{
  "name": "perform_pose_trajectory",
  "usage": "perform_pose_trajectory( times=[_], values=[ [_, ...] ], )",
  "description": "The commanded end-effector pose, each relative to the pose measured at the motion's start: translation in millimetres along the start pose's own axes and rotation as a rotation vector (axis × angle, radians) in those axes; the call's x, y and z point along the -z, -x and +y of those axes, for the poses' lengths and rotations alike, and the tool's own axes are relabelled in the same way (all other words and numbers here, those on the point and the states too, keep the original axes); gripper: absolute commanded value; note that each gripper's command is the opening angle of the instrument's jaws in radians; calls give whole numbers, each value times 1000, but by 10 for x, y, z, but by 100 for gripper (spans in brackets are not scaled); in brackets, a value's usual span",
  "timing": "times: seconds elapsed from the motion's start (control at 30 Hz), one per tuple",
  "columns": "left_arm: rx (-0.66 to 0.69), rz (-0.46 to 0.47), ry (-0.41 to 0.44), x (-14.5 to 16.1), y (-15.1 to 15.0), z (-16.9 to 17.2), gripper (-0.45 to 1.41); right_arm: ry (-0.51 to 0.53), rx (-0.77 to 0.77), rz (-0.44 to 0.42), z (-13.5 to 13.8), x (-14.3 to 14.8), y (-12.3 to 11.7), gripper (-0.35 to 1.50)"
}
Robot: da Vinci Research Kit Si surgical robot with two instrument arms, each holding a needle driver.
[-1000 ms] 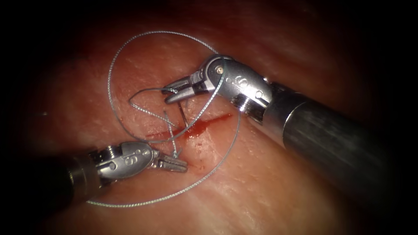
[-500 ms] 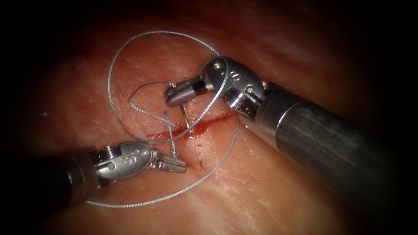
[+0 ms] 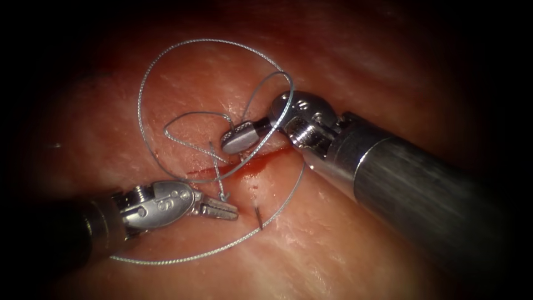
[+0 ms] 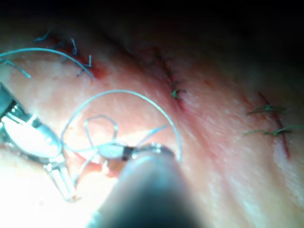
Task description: Wound Closure
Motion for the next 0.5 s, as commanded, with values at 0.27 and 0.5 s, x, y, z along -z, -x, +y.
perform_pose_trajectory(
  times=[0.27,0.5],
  values=[
    [2,1,2,-5,-1,-3,-40,-32,-60,-13,-17,-22,29,-35],
    [-5,6,-4,-1,-15,5,-30,163,70,108,-18,11,19,120]
  ],
)
